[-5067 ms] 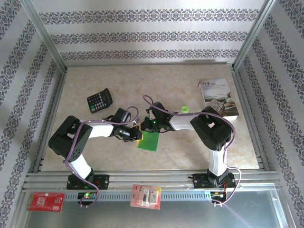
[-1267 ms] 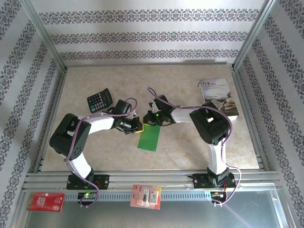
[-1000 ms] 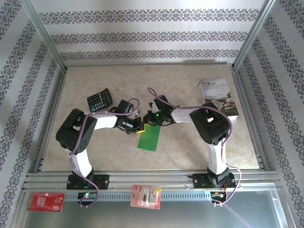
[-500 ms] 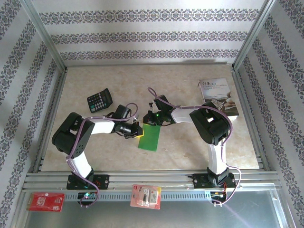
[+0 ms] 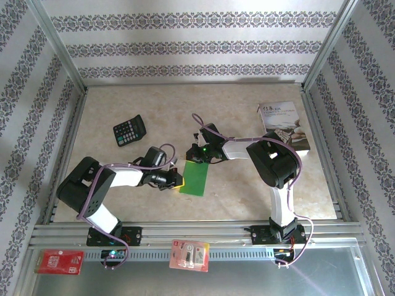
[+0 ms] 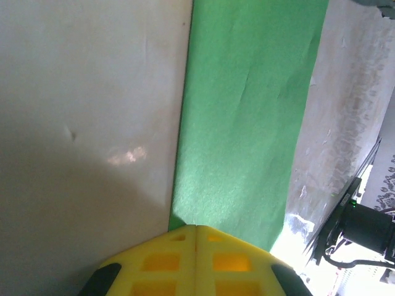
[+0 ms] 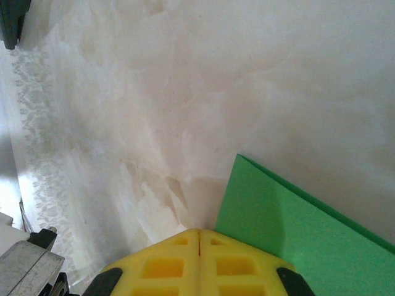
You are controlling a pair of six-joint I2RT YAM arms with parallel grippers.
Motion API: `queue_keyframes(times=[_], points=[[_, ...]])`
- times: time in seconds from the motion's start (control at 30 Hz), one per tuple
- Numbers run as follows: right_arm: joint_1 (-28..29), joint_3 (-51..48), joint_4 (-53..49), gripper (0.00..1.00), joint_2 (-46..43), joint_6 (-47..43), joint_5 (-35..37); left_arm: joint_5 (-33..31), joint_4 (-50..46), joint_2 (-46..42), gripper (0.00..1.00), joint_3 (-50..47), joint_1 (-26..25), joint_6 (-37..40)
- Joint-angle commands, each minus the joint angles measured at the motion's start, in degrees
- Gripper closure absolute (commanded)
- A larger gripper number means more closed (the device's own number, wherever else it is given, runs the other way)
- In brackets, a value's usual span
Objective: Fold a paper plane with a square sheet of paper (pick it up from the middle)
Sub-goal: First fold in half a square sheet of paper at the center of the table.
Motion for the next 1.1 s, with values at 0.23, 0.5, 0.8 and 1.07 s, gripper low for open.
queue_keyframes(times=[0.23,0.5,0.8,1.07], points=[[-0.6,-1.7,-8.2,1.00,3.7,-2.2,7.5,0.5,-4.4,-2.0,1.00,-9.4,-4.4,-5.6],[-0.8,-0.4,-9.0,1.00,4.5,-3.3,6.8,-0.9,-7.2,-6.3,1.00,-10.8,-6.8,-7.2],[-1.1,7.2,-17.0,1.00,7.0,-11.9,1.8,-6.8,-18.5,-18.6,0.95,-2.3,-4.9,-2.1],[-2.9,16.9,-23.9,1.00,5.3,-19.8,-6.3,-10.1,-15.6,-18.1,0.71,4.1,-1.2,-1.3]])
